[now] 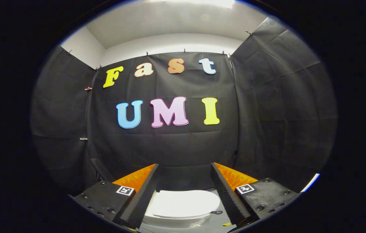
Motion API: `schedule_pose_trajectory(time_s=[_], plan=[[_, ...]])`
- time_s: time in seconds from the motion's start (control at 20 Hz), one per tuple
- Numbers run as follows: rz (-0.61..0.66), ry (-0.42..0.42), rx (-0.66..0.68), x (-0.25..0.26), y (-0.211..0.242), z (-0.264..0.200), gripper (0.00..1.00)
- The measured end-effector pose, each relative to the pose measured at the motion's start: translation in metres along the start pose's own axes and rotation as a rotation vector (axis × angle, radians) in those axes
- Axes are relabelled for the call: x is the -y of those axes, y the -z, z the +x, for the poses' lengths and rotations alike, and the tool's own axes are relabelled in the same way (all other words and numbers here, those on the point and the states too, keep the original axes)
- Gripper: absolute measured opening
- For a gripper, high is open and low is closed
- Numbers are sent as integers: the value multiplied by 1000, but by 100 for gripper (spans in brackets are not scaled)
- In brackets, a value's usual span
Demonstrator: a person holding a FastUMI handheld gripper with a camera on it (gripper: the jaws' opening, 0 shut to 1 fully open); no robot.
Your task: Open the toilet lid.
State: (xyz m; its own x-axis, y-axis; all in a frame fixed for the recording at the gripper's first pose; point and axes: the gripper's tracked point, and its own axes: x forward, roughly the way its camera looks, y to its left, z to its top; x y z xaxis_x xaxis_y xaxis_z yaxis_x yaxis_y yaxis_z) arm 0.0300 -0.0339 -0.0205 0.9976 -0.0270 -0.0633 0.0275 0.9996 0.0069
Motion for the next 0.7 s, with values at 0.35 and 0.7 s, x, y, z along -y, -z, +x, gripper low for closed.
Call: schedule_pose_trajectory(time_s=[0.35,0.7], plan=[[31,44,-6,50,18,44,98],[231,130,-54,127,79,95,98]])
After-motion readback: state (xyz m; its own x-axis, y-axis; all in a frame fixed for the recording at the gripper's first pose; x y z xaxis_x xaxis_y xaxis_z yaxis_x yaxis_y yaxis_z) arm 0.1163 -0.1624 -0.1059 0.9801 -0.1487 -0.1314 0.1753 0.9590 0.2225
